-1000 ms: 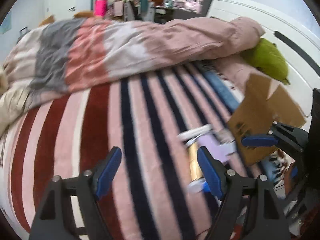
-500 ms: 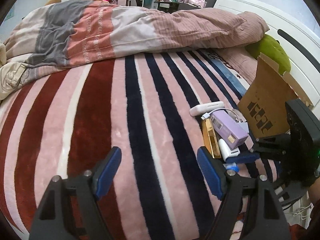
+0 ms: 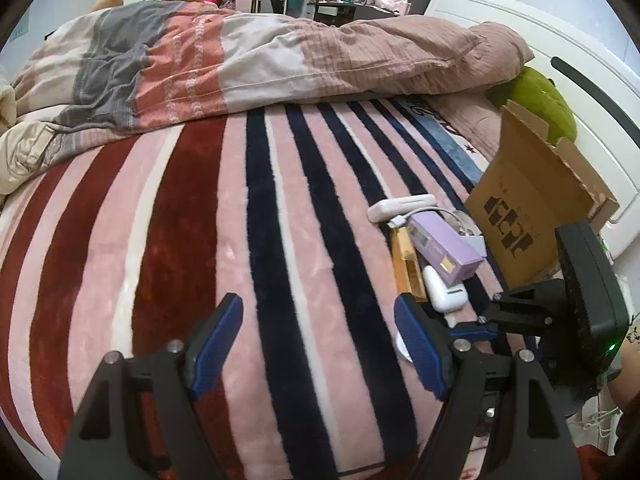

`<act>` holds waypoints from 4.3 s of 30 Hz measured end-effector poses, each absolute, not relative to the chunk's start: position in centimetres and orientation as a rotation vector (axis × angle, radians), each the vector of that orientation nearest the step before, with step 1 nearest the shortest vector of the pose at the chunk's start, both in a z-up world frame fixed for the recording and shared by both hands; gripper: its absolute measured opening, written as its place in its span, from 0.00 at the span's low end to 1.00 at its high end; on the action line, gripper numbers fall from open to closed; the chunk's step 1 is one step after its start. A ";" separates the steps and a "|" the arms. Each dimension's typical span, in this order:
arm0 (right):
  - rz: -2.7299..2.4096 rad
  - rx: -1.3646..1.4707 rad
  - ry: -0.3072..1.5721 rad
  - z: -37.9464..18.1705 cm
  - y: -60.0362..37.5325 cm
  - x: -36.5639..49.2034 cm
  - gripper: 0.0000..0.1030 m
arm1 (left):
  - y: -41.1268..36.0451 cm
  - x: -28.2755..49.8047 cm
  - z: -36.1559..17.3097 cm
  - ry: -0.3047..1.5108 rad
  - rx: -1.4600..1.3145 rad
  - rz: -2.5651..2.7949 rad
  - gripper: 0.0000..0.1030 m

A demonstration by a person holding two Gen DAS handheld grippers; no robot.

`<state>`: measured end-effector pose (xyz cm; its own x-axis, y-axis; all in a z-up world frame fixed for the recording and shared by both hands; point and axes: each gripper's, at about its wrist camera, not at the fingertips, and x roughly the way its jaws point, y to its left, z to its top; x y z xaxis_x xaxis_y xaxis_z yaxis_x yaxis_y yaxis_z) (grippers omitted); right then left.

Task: Organize rigid objects
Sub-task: 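Grasp the blue-and-white contact lens case with the right gripper, then lower the lens case into the cardboard box and open the right gripper, then grasp the lilac box with the right gripper, then lower the lilac box into the cardboard box and release it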

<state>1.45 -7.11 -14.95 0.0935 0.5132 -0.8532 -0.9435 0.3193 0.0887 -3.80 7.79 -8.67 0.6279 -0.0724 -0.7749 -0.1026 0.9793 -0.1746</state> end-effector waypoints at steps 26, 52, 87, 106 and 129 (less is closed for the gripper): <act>0.967 -0.334 0.537 1.3 -20.8 6.9 0.26 | -9.7 9.6 3.4 0.814 -0.153 -0.503 0.20; 0.867 -0.336 0.760 0.9 -23.0 10.3 0.42 | -10.8 9.4 2.8 0.763 -0.047 -0.357 0.65; 0.690 -0.458 0.926 -12.9 -7.2 8.7 0.43 | 8.7 -1.5 -7.5 0.744 -0.274 0.005 0.70; 0.792 -0.471 1.040 -13.6 -10.7 7.0 0.35 | 7.1 -2.3 -6.1 0.755 -0.240 0.000 0.70; 1.045 -0.269 0.633 2.0 -14.7 5.6 0.32 | -3.5 6.0 4.7 0.702 -0.199 -0.390 0.34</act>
<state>5.58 -14.75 2.04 0.3462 0.7180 -0.6038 -0.8674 0.4902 0.0856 6.02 -3.55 4.74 0.6956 -0.4126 -0.5881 0.2810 0.9097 -0.3058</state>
